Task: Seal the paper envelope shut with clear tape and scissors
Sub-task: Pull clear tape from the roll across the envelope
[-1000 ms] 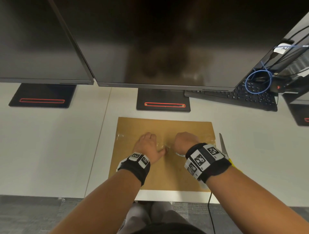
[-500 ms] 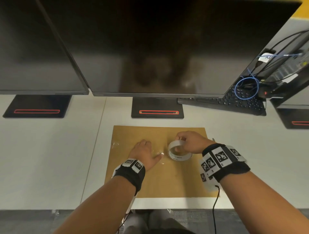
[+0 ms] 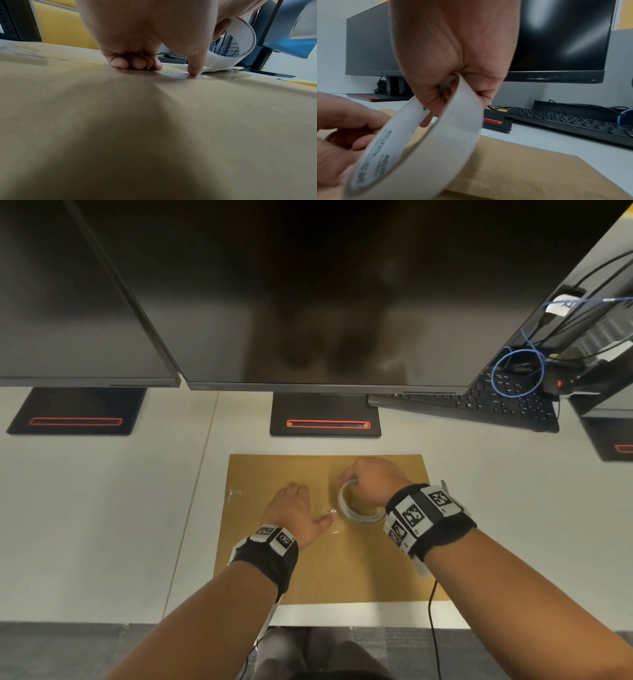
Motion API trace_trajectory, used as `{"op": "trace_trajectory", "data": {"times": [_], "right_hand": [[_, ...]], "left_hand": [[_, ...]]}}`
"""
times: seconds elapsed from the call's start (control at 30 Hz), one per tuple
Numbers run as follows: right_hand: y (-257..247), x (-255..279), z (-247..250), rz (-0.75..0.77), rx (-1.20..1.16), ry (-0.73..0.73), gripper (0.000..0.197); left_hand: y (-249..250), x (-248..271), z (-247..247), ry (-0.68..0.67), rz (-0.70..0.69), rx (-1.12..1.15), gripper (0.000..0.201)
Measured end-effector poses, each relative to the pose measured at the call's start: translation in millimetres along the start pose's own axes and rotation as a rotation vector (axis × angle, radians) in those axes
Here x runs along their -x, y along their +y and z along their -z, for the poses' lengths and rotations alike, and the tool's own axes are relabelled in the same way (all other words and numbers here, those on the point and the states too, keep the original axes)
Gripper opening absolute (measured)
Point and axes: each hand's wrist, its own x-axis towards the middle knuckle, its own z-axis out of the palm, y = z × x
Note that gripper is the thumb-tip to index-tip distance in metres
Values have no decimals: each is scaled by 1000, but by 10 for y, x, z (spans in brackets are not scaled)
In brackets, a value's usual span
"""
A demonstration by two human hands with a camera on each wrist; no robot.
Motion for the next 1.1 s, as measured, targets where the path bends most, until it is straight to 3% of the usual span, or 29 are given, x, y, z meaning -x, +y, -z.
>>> {"op": "trace_trajectory", "data": {"times": [0.4, 0.63, 0.77, 0.93, 1.03, 1.1], "right_hand": [[-21, -104, -37, 73, 59, -53, 43], [44, -249, 41, 18, -27, 3, 38], [153, -331, 79, -34, -174, -34, 31], [215, -385, 71, -38, -182, 76, 21], [296, -341, 29, -52, -243, 48, 29], [366, -287, -4, -55, -257, 61, 32]], "left_hand": [[5, 16, 18, 2, 3, 23, 68], [-3, -25, 34, -33, -2, 31, 69], [3, -59, 111, -60, 31, 106, 43], [1, -123, 150, -46, 90, 235, 10], [31, -116, 160, 23, 111, 278, 14], [100, -120, 180, 110, 26, 290, 21]]}}
